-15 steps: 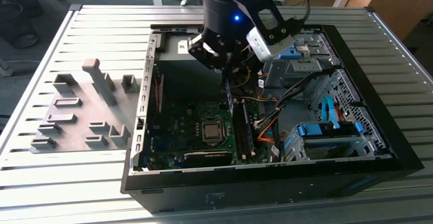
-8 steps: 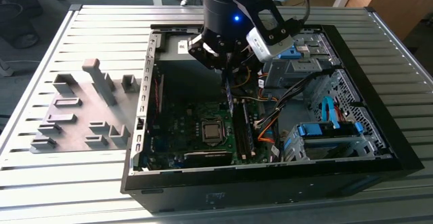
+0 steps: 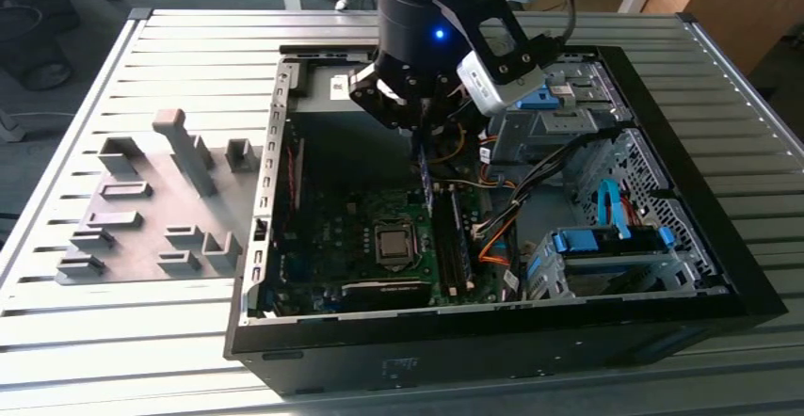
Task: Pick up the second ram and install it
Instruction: 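Insert the second ram into the second slot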
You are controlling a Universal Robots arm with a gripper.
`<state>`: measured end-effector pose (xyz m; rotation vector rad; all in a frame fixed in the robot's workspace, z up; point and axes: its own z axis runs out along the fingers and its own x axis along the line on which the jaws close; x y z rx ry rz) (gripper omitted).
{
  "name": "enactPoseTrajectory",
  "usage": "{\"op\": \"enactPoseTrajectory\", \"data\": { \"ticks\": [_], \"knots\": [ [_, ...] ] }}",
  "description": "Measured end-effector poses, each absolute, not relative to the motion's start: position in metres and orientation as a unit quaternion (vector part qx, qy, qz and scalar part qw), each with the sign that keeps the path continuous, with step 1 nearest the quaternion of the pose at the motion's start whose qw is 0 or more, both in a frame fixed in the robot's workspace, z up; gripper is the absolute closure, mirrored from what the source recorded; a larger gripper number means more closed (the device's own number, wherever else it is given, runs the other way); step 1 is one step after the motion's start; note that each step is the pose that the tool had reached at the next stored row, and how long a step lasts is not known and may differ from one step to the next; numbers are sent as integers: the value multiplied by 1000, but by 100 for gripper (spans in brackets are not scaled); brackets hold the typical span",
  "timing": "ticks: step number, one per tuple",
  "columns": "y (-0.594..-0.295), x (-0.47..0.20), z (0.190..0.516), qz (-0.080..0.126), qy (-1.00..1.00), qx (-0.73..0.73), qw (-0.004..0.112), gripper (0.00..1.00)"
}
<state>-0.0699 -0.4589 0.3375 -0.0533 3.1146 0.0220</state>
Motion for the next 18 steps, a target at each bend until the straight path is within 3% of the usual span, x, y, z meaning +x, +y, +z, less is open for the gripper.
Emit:
{"op": "enactPoseTrajectory", "data": {
  "ticks": [18],
  "knots": [
    [-459, -64, 337, 7, 1000, -14, 13, 86]
  ]
}}
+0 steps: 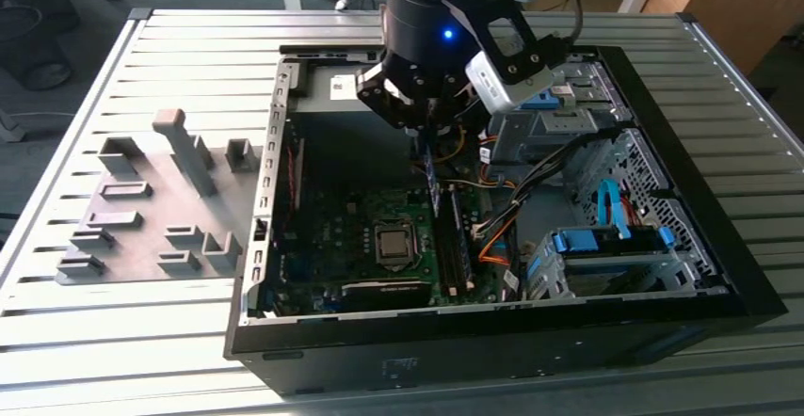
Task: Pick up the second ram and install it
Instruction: 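Insert the second ram into the second slot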
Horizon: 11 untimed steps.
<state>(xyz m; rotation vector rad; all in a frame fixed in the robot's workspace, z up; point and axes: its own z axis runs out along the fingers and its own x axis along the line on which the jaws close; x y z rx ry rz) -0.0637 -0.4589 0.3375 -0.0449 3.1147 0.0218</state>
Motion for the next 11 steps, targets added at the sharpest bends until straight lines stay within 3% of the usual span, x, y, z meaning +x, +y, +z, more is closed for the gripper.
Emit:
{"op": "enactPoseTrajectory", "data": {
  "ticks": [11],
  "knots": [
    [-459, -59, 337, 7, 1000, -14, 13, 86]
  ]
}}
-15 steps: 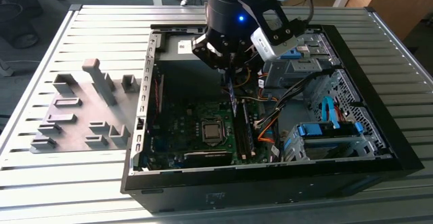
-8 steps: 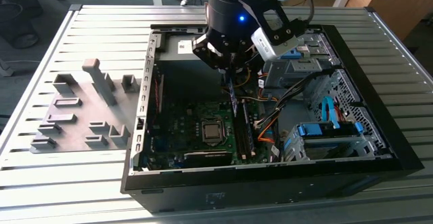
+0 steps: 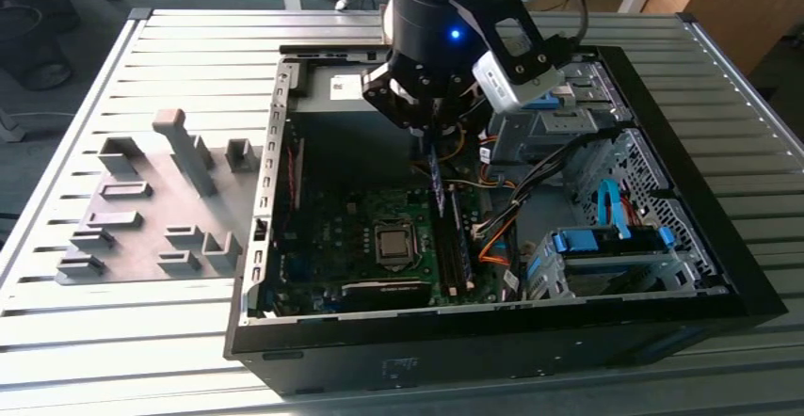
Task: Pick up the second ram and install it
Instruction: 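Insert the second ram into the second slot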
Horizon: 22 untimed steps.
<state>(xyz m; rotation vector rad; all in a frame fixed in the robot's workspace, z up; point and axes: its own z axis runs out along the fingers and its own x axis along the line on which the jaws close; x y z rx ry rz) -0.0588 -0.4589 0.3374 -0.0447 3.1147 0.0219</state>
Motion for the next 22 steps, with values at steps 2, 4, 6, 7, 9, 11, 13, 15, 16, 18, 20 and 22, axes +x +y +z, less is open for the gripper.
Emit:
{"op": "enactPoseTrajectory", "data": {
  "ticks": [2, 4, 6, 7, 9, 11, 13, 15, 16, 18, 20, 22],
  "knots": [
    [-459, -58, 337, 7, 1000, -14, 13, 86],
    [-459, -57, 337, 7, 1000, -14, 13, 86],
    [-459, -57, 337, 7, 1000, -12, 13, 86],
    [-459, -57, 337, 7, 1000, -11, 13, 86],
    [-459, -57, 337, 7, 1000, -11, 13, 86],
    [-459, -57, 337, 7, 1000, -11, 13, 86],
    [-459, -56, 336, 7, 1000, -11, 13, 86],
    [-459, -55, 336, 7, 1000, -10, 13, 86],
    [-459, -54, 335, 7, 1000, -11, 13, 86],
    [-459, -54, 335, 7, 1000, -10, 13, 86],
    [-459, -53, 335, 7, 1000, -10, 13, 86],
    [-459, -53, 335, 7, 1000, -10, 13, 86]
  ]
}}
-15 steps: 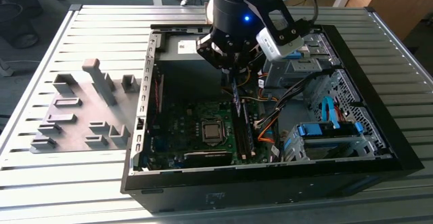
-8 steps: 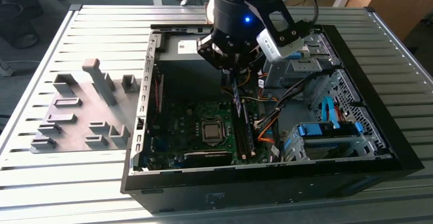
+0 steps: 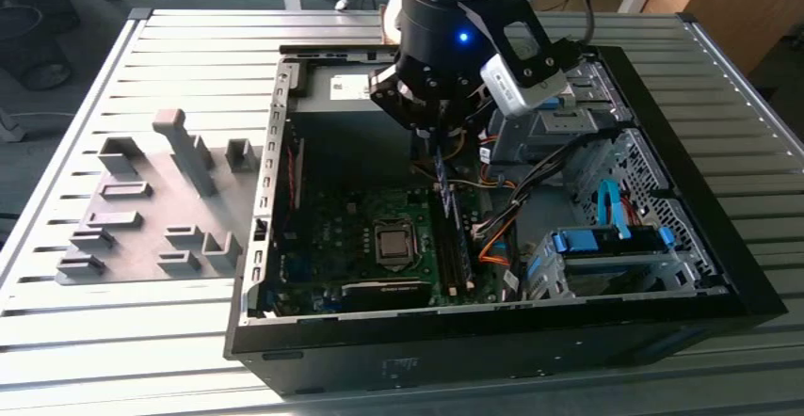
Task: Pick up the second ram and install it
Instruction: 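Insert the second ram into the second slot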
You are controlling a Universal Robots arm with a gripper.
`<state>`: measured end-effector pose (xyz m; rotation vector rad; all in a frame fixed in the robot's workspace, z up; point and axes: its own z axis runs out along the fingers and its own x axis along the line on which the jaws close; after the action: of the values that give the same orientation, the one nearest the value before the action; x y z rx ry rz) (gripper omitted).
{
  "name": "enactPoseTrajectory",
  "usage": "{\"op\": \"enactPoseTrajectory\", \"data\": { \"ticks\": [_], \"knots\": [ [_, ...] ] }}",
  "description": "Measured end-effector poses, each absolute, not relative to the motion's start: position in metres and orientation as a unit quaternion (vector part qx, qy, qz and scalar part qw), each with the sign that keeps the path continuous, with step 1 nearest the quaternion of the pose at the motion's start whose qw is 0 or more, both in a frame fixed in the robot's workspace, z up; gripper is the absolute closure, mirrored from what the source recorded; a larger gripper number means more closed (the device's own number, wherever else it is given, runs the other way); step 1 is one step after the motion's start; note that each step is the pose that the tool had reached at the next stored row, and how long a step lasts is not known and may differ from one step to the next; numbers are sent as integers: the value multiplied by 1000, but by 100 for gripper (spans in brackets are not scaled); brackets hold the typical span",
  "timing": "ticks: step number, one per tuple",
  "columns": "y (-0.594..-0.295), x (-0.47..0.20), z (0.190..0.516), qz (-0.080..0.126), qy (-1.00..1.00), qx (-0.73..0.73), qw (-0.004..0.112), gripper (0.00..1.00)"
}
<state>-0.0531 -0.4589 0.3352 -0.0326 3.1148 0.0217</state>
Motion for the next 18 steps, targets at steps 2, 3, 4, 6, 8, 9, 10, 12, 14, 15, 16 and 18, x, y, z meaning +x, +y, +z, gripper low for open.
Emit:
{"op": "enactPoseTrajectory", "data": {
  "ticks": [2, 3, 4, 6, 8, 9, 10, 12, 14, 15, 16, 18],
  "knots": [
    [-459, -53, 335, 7, 1000, -10, 13, 86],
    [-459, -53, 335, 7, 1000, -10, 13, 86],
    [-459, -53, 334, 7, 1000, -10, 13, 86],
    [-459, -53, 334, 7, 1000, -10, 13, 86],
    [-459, -53, 333, 7, 1000, -10, 13, 86],
    [-459, -53, 333, 7, 1000, -10, 13, 86],
    [-459, -53, 333, 7, 1000, -10, 13, 86],
    [-459, -52, 332, 7, 1000, -11, 13, 86],
    [-459, -51, 332, 7, 1000, -10, 13, 86],
    [-459, -50, 332, 7, 1000, -10, 13, 86],
    [-459, -50, 332, 7, 1000, -11, 13, 86],
    [-459, -49, 332, 7, 1000, -10, 13, 86]
  ]
}}
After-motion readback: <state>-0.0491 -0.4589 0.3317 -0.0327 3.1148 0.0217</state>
